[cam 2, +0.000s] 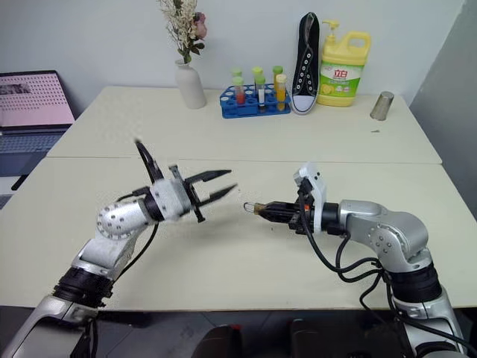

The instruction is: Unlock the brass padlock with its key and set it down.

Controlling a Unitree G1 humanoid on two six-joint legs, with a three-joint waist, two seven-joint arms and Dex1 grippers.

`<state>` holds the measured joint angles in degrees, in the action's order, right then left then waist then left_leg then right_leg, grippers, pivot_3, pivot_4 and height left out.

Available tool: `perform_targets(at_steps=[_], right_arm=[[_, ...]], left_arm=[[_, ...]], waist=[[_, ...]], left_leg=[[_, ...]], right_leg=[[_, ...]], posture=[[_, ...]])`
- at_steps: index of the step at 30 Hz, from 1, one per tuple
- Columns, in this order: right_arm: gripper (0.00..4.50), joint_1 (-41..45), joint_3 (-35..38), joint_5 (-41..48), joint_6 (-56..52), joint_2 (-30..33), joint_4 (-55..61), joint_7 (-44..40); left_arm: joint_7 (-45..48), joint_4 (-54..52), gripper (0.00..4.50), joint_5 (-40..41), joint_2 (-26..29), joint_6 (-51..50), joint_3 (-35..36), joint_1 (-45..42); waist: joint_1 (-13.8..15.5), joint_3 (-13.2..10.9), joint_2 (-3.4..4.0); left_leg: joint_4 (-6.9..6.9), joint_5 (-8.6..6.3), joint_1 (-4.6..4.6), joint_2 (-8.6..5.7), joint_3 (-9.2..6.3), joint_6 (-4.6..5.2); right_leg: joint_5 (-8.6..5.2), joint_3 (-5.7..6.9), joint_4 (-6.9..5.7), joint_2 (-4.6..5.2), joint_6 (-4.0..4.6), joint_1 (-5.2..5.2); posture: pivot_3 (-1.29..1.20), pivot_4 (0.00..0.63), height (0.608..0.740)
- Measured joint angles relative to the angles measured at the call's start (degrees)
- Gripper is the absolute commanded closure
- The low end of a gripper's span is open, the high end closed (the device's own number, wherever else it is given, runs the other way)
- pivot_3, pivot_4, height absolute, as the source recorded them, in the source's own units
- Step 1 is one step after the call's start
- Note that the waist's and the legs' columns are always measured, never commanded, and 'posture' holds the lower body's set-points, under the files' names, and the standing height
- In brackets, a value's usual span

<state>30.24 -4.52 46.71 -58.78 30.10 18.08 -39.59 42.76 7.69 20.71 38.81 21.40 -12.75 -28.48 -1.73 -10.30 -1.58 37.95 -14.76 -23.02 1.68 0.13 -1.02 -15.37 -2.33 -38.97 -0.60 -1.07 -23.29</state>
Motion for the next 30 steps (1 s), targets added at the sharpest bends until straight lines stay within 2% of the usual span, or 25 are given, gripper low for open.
perform_targets(at_steps=[2, 7, 12, 19, 30], right_arm=[[4.33, -0.09, 0.03, 0.01, 0.23, 0.14, 0.89, -0.39], [4.33, -0.46, 0.58, 1.15, 0.49, 0.68, 2.65, -1.81], [4.33, -0.70, 1.20, 2.02, 0.49, 0.86, 4.06, -2.10], [4.33, -0.77, 1.50, 2.33, 0.49, 0.86, 4.12, -1.95], [4.33, -0.78, 1.55, 2.11, 0.84, 1.01, 4.11, -2.06]], left_arm=[[2.26, -1.21, 4.47, 3.28, -0.84, -7.25, 0.66, -0.72], [9.35, -2.25, 4.50, 8.18, -3.30, -23.15, 0.31, -0.79], [14.30, -7.73, 4.50, 11.10, -4.16, -33.67, 0.13, -0.77], [16.16, -11.41, 4.50, 14.29, -5.36, -43.38, 1.54, -0.28], [19.12, -14.50, 4.50, 14.86, -4.20, -49.51, 4.38, 1.77]], waist=[[-0.04, 0.00, 0.00], [-0.04, 0.00, 0.00], [-0.04, -0.01, -0.01], [-0.03, -0.01, -0.01], [-0.02, -0.01, -0.01]], left_leg=[[-0.01, 0.00, 0.00, -0.01, 0.03, 0.00], [-0.01, 0.00, 0.00, 0.01, -0.02, 0.00], [-0.02, 0.00, 0.01, 0.02, -0.03, 0.00], [-0.01, 0.00, 0.01, 0.02, -0.03, 0.00], [-0.01, 0.00, 0.01, 0.02, -0.03, 0.00]], right_leg=[[0.00, 0.00, 0.01, -0.01, 0.00, 0.00], [0.00, -0.02, 0.01, -0.06, 0.00, -0.01], [-0.01, -0.07, 0.01, -0.07, 0.00, 0.00], [-0.02, -0.10, 0.01, -0.08, 0.00, -0.01], [-0.02, -0.11, 0.02, -0.08, 0.00, -0.01]], posture=[[0.00, 0.150, 0.740], [0.00, 0.150, 0.740], [0.00, 0.150, 0.740], [0.00, 0.150, 0.740], [0.00, 0.150, 0.740]])
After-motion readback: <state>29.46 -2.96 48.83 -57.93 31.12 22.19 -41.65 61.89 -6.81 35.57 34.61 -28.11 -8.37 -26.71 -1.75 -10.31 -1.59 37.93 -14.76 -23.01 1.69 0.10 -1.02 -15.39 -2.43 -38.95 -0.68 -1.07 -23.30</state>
